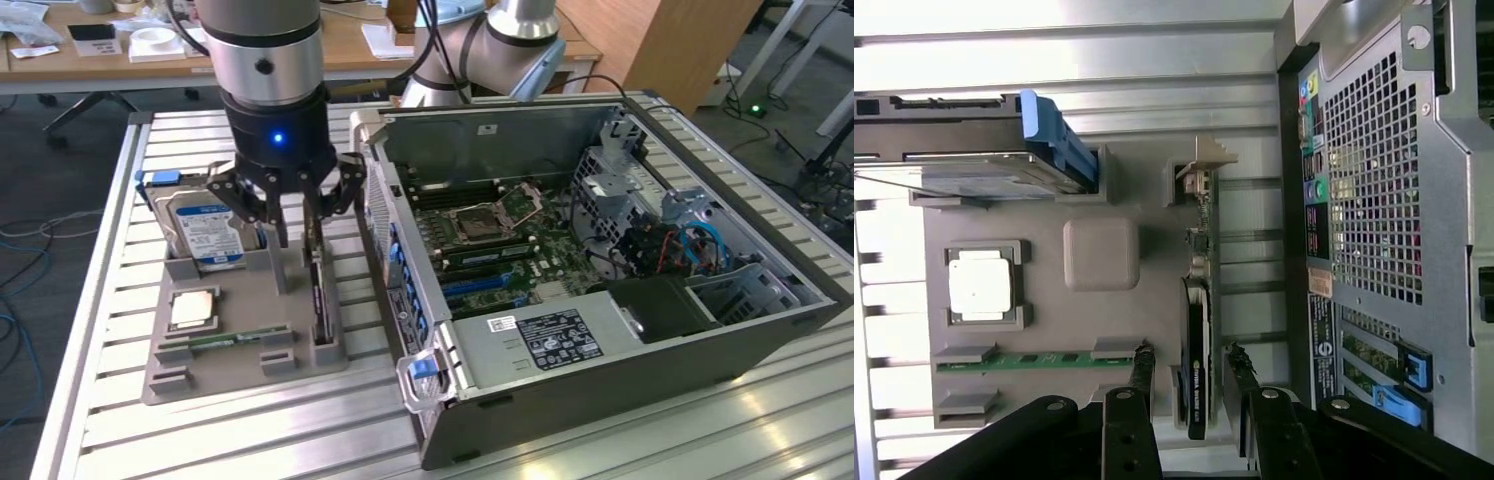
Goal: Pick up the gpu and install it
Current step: 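Pick up the gpu and move the gpu toward the slot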
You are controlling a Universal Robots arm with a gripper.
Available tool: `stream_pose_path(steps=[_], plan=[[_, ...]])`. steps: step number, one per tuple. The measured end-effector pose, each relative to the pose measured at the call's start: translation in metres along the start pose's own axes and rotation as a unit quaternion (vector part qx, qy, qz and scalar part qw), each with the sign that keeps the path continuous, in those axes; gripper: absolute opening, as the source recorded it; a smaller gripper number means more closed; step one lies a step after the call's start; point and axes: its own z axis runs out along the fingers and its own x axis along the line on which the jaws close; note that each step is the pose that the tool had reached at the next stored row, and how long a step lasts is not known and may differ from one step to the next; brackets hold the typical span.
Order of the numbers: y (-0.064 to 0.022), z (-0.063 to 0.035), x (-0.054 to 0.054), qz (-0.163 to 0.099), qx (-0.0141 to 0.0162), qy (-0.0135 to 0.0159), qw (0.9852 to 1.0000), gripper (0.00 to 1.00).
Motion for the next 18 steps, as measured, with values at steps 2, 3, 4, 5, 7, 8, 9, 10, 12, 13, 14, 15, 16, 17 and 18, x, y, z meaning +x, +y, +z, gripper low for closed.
stream_pose_path(steps=[2,3,4,5,7,8,9,10,12,13,14,15,16,17,18], plan=[[0.0001,0.0009,0.0000,0.000,0.0001,0.0001,1.0000,0.42],[0.0001,0.0009,0.0001,0.000,0.0002,0.0001,1.0000,0.42],[0.0001,0.0009,0.0001,0.000,0.0002,0.0001,1.0000,0.42],[0.0001,0.0011,0.0001,0.000,0.0001,0.0001,1.0000,0.42],[0.0002,0.0016,-0.0008,0.000,0.0000,-0.0001,1.0000,0.42],[0.0002,0.0018,-0.0014,0.000,0.0000,-0.0001,1.0000,0.42],[0.0002,0.0021,-0.0018,0.000,0.0001,0.0000,1.0000,0.42],[0.0002,0.0024,-0.0022,0.000,0.0001,-0.0001,1.0000,0.42],[0.0002,0.0032,-0.0028,0.000,0.0003,0.0001,1.0000,0.42],[0.0002,0.0037,-0.0030,0.000,0.0003,0.0001,1.0000,0.42],[0.0002,0.0042,-0.0033,0.000,0.0003,0.0001,1.0000,0.42],[0.0002,0.0048,-0.0036,0.000,0.0003,0.0001,1.0000,0.42],[0.0002,0.0056,-0.0039,0.000,0.0003,0.0000,1.0000,0.42],[0.0002,0.0064,-0.0040,0.000,0.0002,0.0000,1.0000,0.42],[0.0002,0.0073,-0.0041,0.000,0.0002,-0.0001,1.0000,0.42]])
